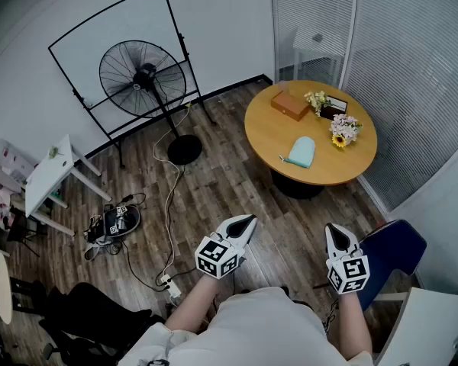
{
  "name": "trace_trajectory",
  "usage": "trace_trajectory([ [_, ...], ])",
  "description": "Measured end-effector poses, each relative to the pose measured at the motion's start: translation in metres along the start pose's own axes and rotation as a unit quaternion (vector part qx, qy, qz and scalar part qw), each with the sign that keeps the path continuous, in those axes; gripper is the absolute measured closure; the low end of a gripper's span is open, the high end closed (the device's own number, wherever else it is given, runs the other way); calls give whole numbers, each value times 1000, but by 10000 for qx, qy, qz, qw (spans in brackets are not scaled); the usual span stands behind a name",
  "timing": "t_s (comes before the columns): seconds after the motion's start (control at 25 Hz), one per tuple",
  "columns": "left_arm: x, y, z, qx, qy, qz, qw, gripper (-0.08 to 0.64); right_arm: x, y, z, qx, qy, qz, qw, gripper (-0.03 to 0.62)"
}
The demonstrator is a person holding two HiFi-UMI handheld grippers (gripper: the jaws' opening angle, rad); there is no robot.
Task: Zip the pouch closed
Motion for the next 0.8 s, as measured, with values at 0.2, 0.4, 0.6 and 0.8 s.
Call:
trace_trajectory([
  [0.2,0,6,5,32,23,-35,10000,541,3,5,6,37,-54,53,10000,589],
  [0.4,4,14,5,33,70,-2,10000,541,10,7,4,64,-39,107,9999,589],
  [0.6,7,17,4,1,84,114,9999,541,19,5,2,91,31,122,9999,589],
  [0.8,14,27,2,-22,65,201,9998,541,37,5,-3,88,38,143,9999,589],
])
Point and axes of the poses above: the fingertips, and each gripper's own axes: y forward along the fingers, x to its right, z out of its top, the point moved 8 cm from there along -y, backward along the fingers, and after that the axes turned 5 degrees about -x, right-handed, at the moved point
